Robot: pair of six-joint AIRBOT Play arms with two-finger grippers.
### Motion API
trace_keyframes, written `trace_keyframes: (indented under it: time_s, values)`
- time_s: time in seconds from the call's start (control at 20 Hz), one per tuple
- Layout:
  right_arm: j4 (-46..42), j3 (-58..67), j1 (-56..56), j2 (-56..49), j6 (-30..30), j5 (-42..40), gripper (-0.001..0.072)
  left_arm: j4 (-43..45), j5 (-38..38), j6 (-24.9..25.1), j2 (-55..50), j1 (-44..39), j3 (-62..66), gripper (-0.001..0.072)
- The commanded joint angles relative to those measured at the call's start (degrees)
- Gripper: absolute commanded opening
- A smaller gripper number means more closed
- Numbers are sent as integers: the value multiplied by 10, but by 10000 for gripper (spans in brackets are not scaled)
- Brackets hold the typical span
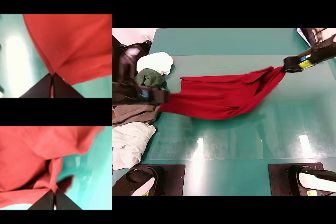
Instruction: Fold the shirts.
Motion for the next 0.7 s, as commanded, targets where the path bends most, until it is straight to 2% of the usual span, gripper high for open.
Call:
trace_keyframes:
  time_s: [0.0,0.15,0.35,0.65]
  values:
    - [-10,0,0,113,10,2,15,20,-28,19,18,0,115,27]
    - [-10,0,-6,199,17,-8,15,20,-35,31,24,0,223,27]
    - [-10,0,-43,312,30,-65,15,18,-53,44,25,0,348,27]
    - [-10,0,-159,446,30,-168,15,-20,-50,44,25,0,498,27]
